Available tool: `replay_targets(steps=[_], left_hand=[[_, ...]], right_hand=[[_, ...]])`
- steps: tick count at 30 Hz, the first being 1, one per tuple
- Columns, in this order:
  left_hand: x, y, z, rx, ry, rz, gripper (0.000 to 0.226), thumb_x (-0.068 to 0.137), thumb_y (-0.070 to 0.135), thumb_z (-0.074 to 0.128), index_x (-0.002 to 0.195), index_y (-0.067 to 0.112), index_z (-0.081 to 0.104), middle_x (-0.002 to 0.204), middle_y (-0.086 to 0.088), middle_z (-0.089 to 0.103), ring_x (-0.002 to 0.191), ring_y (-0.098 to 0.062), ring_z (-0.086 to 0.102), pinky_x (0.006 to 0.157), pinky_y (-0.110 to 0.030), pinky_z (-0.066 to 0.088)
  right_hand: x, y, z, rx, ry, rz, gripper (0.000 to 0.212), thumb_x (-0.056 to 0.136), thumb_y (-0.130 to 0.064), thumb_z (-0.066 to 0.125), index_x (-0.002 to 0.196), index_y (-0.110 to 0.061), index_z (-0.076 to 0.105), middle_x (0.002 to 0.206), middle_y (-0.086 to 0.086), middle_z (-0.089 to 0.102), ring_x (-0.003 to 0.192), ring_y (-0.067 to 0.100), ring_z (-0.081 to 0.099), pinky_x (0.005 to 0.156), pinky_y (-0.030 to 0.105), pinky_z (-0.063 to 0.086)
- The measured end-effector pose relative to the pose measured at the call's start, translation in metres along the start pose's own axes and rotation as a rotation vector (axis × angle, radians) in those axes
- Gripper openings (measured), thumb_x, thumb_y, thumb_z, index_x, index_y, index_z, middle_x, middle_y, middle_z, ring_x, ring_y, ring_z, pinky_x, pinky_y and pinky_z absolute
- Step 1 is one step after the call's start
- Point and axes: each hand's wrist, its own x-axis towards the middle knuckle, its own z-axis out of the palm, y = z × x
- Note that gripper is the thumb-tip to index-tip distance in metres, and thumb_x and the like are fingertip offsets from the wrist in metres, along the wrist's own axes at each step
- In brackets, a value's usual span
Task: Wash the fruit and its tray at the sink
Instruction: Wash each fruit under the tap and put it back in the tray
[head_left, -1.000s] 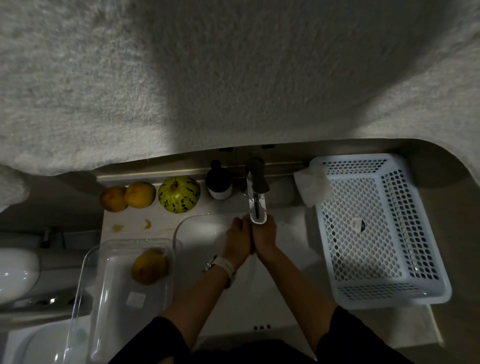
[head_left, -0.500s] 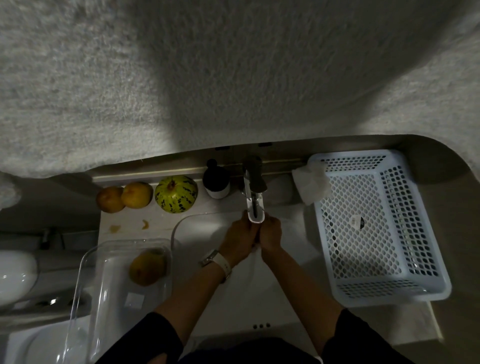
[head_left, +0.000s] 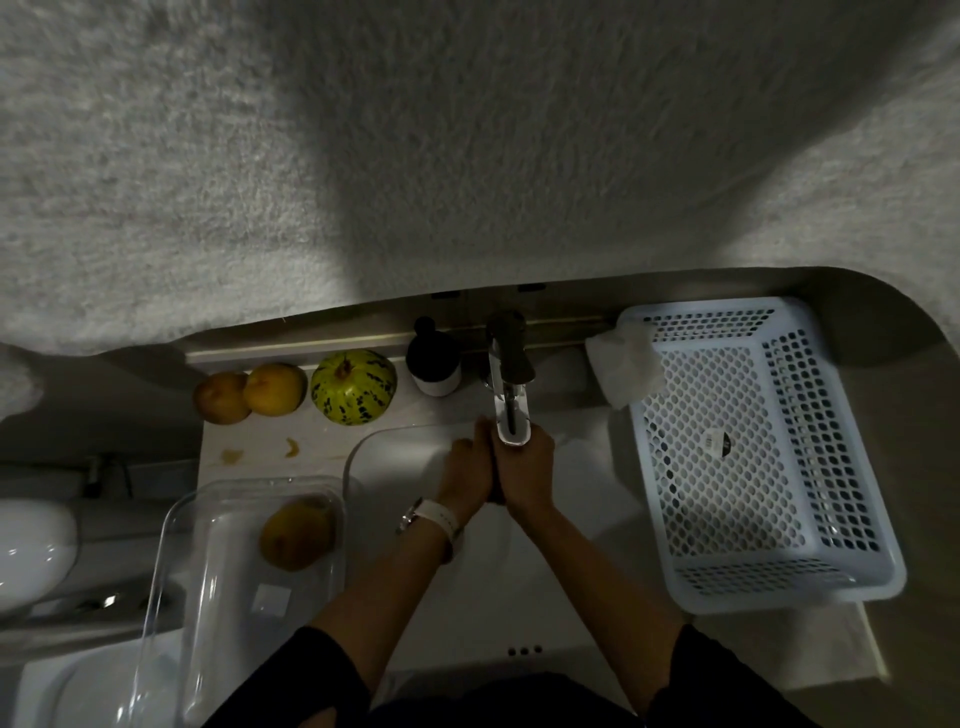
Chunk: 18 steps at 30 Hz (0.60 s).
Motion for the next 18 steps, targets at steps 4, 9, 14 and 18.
replay_targets(steps=[4,9,14,18], left_hand=[[0.005,0.005,-0.002,-0.420,-0.200,-0.382,0.058,0.099,0.059,0.030,0.102,0.011,0.063,0.095,-0.013,0.069,0.088,-0.027,0.066,0.069,-0.037,0.054],[0.003,-0.011,0.000,0.087,-0.028,0.137,0.036,0.103,0.038,0.034,0.092,0.014,0.058,0.083,-0.005,0.068,0.072,-0.016,0.067,0.054,-0.021,0.051],[-0.008,-0.026,-0.008,0.274,-0.065,0.474,0.035,0.099,0.050,0.031,0.103,0.020,0.049,0.097,-0.002,0.062,0.088,-0.017,0.062,0.077,-0.039,0.053],[-0.013,-0.030,-0.008,0.169,-0.031,0.488,0.023,0.102,0.040,0.035,0.107,0.021,0.048,0.103,-0.004,0.058,0.094,-0.020,0.060,0.083,-0.043,0.052]], right_hand=[[0.000,0.006,-0.002,-0.051,-0.031,-0.033,0.021,0.087,-0.014,0.067,0.067,-0.013,0.060,0.066,0.009,0.065,0.062,0.018,0.064,0.058,0.036,0.051],[0.000,0.009,0.000,0.052,-0.006,0.073,0.035,0.090,-0.007,0.061,0.057,-0.015,0.053,0.057,0.005,0.057,0.054,0.015,0.054,0.054,0.028,0.043],[0.012,0.004,-0.006,0.387,-0.202,0.617,0.021,0.092,-0.015,0.057,0.075,-0.005,0.063,0.068,0.013,0.066,0.065,0.027,0.063,0.056,0.029,0.049],[0.021,0.002,-0.003,0.454,-0.332,0.743,0.017,0.096,-0.020,0.054,0.082,-0.011,0.059,0.082,0.011,0.062,0.076,0.025,0.060,0.067,0.034,0.048]])
